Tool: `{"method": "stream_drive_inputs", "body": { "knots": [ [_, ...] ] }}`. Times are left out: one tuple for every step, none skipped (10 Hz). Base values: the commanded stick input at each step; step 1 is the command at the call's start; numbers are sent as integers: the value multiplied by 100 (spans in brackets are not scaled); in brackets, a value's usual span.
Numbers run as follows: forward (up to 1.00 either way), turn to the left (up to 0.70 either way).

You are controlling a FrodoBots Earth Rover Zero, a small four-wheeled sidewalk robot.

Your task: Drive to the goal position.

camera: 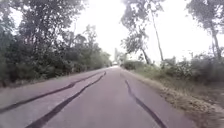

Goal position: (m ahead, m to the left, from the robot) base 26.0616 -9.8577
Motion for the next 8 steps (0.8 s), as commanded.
{"method": "stream_drive_inputs", "body": {
  "knots": [
    [85,0],
    [85,0],
    [85,0],
    [85,0],
    [85,0],
    [85,0],
    [85,0],
    [85,0]
  ]
}}
